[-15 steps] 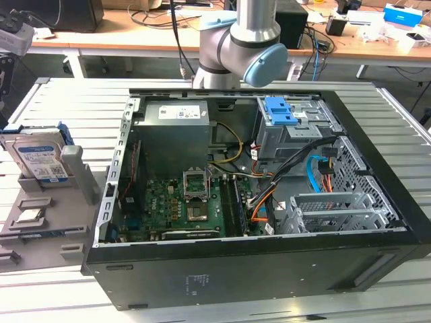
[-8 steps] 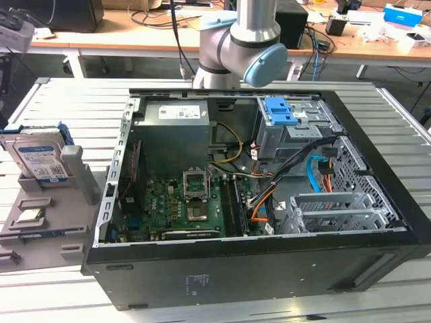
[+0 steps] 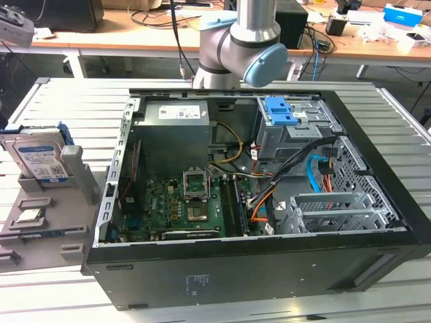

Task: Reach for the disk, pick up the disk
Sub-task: 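Pick up the disk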

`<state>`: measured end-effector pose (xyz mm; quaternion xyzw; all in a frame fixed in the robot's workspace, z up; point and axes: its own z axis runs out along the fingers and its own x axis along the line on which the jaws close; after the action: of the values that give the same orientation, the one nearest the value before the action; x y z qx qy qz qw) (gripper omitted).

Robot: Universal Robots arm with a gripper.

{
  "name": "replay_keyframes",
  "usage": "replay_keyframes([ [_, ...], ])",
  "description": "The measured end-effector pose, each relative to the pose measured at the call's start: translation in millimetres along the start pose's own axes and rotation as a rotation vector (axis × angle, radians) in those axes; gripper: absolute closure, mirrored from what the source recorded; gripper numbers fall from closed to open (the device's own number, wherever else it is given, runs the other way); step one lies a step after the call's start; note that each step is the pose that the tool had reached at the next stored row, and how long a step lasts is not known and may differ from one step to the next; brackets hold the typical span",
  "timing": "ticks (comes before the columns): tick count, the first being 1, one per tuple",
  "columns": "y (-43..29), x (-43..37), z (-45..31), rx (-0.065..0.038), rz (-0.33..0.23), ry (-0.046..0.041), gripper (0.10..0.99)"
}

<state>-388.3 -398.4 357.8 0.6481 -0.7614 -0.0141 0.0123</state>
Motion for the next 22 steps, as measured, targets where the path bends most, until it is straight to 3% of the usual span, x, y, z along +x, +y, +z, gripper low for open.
replay_keyframes([
  [14, -0.3, 0.0, 0.0, 0.000, -0.177, 0.0066, 0.980],
  [22, -0.5, -0.1, 0.0, 0.000, -0.182, 0.0068, 0.973],
])
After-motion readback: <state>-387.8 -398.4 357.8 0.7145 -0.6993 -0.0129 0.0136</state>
